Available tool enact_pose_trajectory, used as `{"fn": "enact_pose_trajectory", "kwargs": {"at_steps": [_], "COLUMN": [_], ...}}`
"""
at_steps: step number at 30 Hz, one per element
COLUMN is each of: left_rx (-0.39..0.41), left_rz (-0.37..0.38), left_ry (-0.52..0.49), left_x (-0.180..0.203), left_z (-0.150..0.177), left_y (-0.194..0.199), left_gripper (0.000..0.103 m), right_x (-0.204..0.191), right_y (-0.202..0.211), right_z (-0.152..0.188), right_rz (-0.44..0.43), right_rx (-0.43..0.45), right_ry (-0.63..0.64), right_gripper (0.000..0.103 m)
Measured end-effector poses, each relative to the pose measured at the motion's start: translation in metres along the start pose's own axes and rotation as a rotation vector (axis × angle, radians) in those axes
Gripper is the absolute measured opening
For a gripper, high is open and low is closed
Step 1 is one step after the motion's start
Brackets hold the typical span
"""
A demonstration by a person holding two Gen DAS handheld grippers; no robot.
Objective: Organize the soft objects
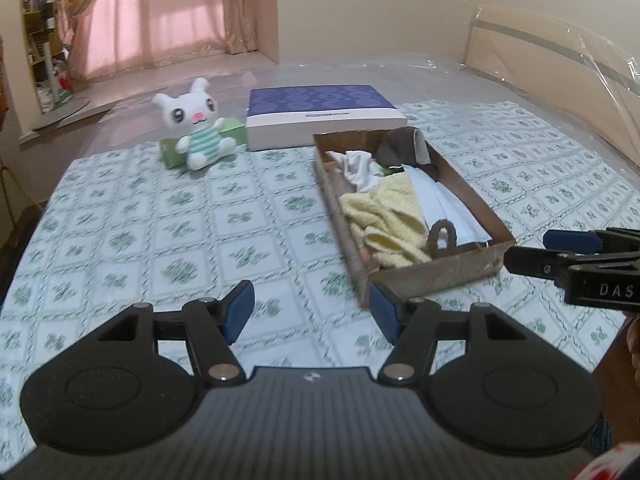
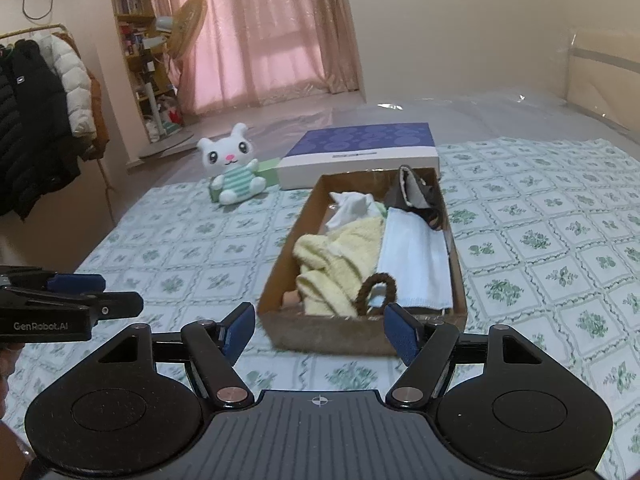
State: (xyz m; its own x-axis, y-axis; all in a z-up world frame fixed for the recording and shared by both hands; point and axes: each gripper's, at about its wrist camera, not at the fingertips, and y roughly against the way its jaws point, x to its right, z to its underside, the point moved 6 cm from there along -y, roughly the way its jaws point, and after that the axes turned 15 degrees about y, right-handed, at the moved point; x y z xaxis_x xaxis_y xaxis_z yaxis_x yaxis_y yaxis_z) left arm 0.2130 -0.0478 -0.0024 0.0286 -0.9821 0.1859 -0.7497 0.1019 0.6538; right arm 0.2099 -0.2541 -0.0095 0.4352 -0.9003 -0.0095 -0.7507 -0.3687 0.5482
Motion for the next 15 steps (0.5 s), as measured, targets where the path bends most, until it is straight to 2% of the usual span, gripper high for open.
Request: {"fn": "enact_pose_trajectory", "kwargs": {"at_steps": [6,15], "left_rx": [0.012,0.017], "left_rz": [-0.026,-0.041], "left_ry": [0.021,0.056], "left_x": [-0.012,-0.026], "left_z": [0.015,0.041], "left_y": [0.033,0.066], "left_gripper": [0.061,0.061], "right_x": [-0.018,-0.050], "right_y": [0.021,0.046], "right_z": [0.006,0.018], "right_rz": [-0.019,-0.048], "right_rx": [-0.001,0.019], "right_ry": [-0.022,0.012], "right_gripper": [0.071,0.071]}}
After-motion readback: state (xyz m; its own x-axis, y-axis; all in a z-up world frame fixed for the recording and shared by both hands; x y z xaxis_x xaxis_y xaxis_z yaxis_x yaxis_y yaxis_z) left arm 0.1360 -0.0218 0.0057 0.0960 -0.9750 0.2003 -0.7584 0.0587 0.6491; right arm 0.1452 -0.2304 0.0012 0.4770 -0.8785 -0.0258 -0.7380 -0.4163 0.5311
